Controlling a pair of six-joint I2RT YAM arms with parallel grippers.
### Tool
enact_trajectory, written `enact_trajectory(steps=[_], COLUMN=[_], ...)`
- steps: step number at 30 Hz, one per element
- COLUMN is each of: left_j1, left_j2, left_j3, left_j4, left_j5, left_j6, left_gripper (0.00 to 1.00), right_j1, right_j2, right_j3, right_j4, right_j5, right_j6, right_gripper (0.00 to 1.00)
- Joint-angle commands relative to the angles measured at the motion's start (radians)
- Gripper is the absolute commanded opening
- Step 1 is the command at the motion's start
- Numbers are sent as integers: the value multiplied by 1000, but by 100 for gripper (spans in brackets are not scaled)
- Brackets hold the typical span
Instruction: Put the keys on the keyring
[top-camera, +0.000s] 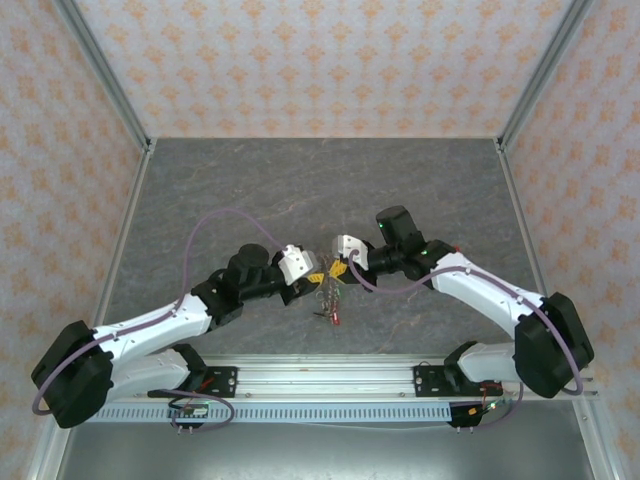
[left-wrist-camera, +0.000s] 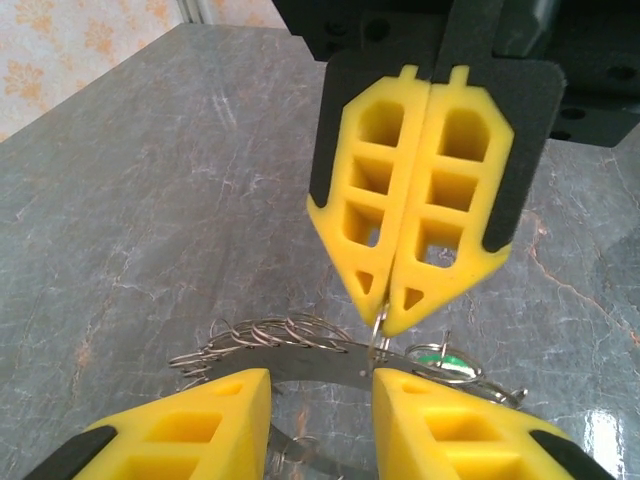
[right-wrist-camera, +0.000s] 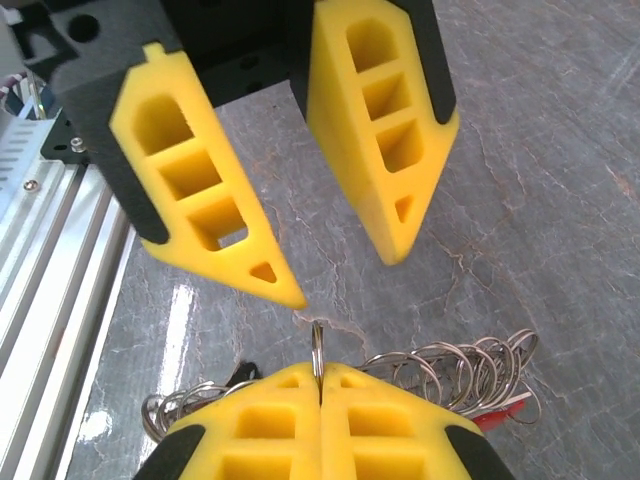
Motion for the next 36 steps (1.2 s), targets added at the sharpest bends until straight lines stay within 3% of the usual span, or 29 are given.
enact_trajectory(steps=[1, 5, 25, 36], left_j1=[11, 12, 12, 11], left_j2=[14, 27, 76, 97], left_j3=[26, 39, 64, 84], left_j4=[27, 14, 4, -45], left_j5=[86, 128, 126, 121], left_j6=[19, 18, 28, 52], left_gripper=[30, 30, 25, 6], right_j1=[-6, -5, -5, -5], right_j2=[-6, -4, 13, 14], right_j3=[46, 48, 45, 42], right_j4=[7, 13, 38, 46], right_j5=[-71, -63, -96, -101], right_j6=[-20, -21, 1, 14], right_gripper=[0, 0, 0, 0])
